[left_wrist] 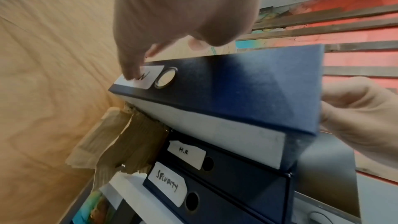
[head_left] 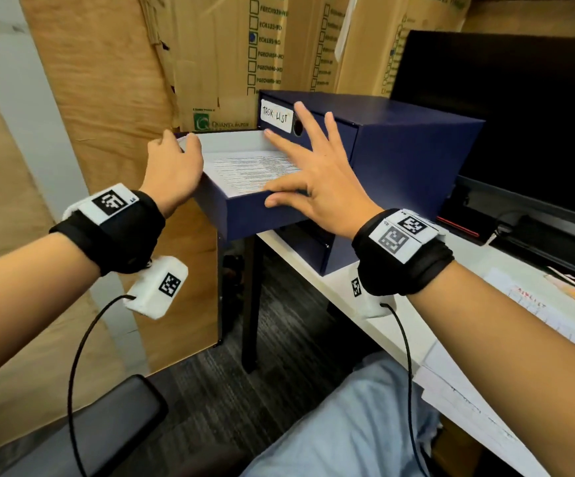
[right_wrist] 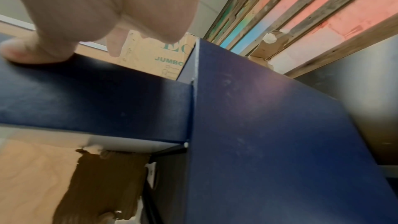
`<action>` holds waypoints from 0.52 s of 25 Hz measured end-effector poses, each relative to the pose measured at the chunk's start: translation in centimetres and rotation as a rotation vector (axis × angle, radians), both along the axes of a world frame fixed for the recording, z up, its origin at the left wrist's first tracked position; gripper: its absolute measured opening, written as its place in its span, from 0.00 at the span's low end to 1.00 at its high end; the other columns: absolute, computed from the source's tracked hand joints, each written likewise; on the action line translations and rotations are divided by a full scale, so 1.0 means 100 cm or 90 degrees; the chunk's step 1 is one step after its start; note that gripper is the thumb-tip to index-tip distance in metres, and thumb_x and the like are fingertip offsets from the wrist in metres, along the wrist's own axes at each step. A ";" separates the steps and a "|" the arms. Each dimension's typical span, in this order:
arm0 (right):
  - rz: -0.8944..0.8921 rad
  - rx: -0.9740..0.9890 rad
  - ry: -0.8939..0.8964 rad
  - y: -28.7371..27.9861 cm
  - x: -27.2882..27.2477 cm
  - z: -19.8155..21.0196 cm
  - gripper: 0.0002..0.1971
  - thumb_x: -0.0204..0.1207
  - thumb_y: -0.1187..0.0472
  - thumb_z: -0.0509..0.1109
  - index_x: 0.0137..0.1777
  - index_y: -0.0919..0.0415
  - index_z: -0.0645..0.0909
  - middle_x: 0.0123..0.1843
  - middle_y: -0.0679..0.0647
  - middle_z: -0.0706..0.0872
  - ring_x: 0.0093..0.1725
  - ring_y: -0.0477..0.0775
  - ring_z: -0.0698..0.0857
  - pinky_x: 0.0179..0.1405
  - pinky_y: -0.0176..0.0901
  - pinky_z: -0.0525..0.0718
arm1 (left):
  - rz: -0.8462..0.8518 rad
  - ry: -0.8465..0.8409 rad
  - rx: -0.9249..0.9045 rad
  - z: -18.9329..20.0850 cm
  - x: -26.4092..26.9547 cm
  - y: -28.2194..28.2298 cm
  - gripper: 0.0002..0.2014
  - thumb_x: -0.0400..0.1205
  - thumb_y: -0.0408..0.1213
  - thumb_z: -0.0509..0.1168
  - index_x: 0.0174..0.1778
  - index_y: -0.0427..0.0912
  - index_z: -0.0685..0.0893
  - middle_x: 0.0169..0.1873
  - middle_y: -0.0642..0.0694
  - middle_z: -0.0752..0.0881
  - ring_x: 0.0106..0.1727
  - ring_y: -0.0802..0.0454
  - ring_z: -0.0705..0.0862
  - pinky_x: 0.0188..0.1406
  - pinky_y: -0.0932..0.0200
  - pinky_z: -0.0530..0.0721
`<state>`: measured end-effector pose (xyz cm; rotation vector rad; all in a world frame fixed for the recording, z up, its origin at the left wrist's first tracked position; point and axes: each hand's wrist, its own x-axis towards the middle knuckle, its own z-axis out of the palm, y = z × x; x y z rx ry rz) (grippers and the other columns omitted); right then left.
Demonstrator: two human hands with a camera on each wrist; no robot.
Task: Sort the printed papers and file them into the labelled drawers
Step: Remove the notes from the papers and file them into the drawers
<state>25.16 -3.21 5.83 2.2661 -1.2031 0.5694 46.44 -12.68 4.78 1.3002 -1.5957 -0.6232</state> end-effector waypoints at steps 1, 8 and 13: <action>-0.005 -0.001 -0.002 0.000 -0.004 0.001 0.18 0.77 0.39 0.62 0.51 0.43 0.91 0.79 0.54 0.72 0.83 0.75 0.51 0.79 0.71 0.37 | -0.017 0.021 0.021 -0.005 -0.002 0.001 0.21 0.83 0.49 0.48 0.56 0.36 0.78 0.60 0.38 0.81 0.59 0.40 0.77 0.59 0.46 0.75; -0.115 0.008 0.008 -0.002 -0.028 0.011 0.18 0.74 0.37 0.66 0.57 0.43 0.89 0.84 0.56 0.62 0.84 0.72 0.46 0.78 0.72 0.35 | -0.088 0.183 0.050 -0.024 -0.026 0.016 0.16 0.75 0.43 0.50 0.38 0.40 0.80 0.41 0.44 0.83 0.43 0.47 0.74 0.42 0.52 0.73; -0.178 -0.064 -0.169 0.021 -0.075 0.009 0.31 0.74 0.47 0.74 0.76 0.52 0.74 0.84 0.61 0.63 0.85 0.64 0.52 0.82 0.63 0.43 | -0.164 0.177 0.087 -0.029 -0.065 0.005 0.29 0.74 0.46 0.52 0.71 0.42 0.79 0.69 0.43 0.81 0.68 0.46 0.79 0.68 0.53 0.76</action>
